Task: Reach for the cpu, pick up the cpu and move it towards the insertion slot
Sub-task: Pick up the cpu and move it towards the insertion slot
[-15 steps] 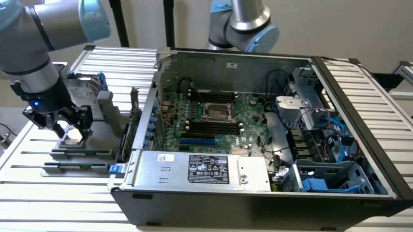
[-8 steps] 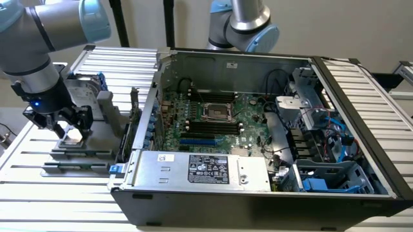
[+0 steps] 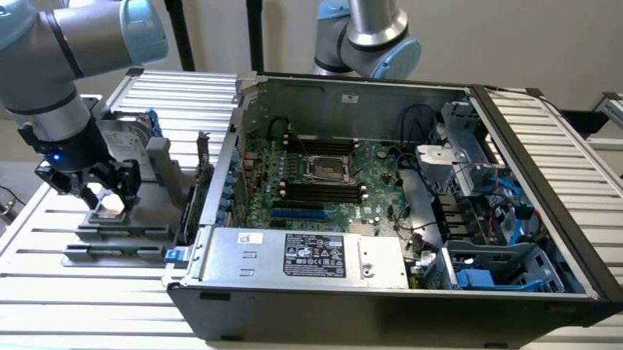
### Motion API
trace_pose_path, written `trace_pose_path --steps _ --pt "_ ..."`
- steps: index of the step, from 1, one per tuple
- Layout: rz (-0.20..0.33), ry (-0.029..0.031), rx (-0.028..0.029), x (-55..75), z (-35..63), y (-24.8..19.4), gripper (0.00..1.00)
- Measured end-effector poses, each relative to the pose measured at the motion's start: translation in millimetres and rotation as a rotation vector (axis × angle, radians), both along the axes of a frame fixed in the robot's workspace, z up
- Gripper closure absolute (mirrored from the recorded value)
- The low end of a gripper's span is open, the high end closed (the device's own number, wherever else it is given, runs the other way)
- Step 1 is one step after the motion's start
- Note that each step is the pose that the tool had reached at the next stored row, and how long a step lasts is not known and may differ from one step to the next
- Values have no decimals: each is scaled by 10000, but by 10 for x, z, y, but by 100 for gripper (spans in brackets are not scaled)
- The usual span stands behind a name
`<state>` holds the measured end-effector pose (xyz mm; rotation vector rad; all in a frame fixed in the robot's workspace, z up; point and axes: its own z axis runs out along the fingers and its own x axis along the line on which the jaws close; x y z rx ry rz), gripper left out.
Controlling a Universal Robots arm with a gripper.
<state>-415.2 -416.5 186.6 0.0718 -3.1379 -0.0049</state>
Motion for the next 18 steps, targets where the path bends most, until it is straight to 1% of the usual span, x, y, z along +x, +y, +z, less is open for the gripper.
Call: trace_pose_path --steps 8,9,10,11,18 --pt "22 9 -2 5 -3 0 35" --pt "22 9 -2 5 -4 0 37" --pt "22 10 -3 5 -4 0 37" --pt "22 11 -3 5 -4 0 44" --pt "23 26 -3 5 -4 0 45"
